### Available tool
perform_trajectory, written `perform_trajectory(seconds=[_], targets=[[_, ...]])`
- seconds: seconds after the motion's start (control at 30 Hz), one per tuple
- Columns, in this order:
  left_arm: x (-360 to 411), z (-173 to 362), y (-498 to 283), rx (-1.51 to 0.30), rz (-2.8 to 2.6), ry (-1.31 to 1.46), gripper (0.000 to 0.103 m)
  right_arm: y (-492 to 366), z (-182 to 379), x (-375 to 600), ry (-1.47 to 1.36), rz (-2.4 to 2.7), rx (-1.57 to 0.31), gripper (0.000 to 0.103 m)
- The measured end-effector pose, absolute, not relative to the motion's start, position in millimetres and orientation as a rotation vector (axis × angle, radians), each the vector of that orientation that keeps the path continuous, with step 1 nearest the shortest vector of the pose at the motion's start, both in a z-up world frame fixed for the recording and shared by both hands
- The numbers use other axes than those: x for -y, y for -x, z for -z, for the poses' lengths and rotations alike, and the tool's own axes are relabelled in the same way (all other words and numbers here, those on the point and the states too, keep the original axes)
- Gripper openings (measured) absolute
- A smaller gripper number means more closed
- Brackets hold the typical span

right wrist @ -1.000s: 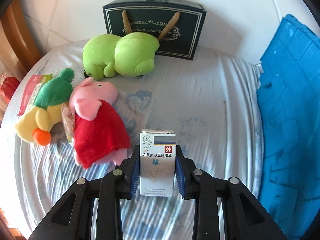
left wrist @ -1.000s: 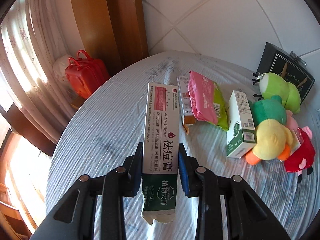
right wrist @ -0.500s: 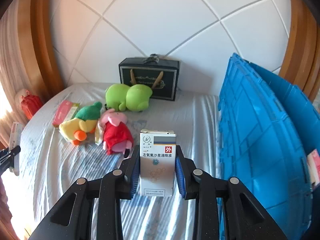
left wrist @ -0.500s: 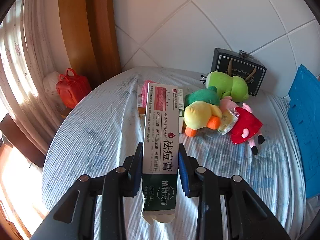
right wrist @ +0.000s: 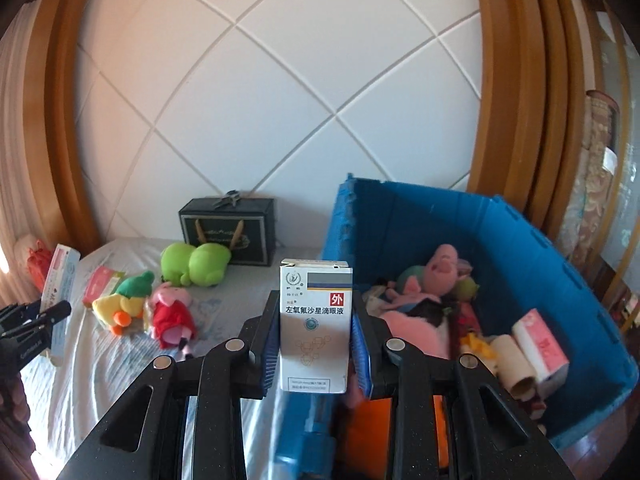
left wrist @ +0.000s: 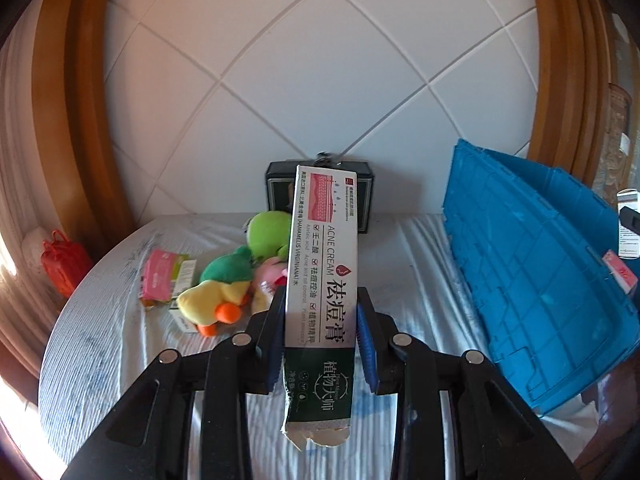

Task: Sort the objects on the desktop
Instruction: 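Carry both boxes over the blue bin and release them inside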

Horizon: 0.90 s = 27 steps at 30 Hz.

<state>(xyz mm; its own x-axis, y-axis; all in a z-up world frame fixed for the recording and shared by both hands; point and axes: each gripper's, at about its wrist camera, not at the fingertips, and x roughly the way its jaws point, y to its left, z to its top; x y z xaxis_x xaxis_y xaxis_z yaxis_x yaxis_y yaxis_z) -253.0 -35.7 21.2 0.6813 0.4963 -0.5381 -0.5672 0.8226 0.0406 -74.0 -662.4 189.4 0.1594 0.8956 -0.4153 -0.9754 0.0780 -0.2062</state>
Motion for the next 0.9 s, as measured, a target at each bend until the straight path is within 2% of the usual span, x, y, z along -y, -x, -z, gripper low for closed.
perform_trajectory(seconds=[0.27, 0.53, 0.9], targets=[[159.4, -52.8, 153.1, -0.463, -0.388, 0.036, 0.031, -33.4, -210.6, 692.0, 0.423, -1.326, -0.194, 0.031], [260.7, -47.1, 92.2, -0.510, -0.206, -0.037, 0.031, -116.0, -204.2, 709.1, 0.436, -1.250, -0.233, 0.031], [306.5, -8.6, 44.8, -0.648, -0.141, -0.066, 0.031, -158.7, -183.5, 700.3, 0.472, -1.230, -0.274, 0.031]])
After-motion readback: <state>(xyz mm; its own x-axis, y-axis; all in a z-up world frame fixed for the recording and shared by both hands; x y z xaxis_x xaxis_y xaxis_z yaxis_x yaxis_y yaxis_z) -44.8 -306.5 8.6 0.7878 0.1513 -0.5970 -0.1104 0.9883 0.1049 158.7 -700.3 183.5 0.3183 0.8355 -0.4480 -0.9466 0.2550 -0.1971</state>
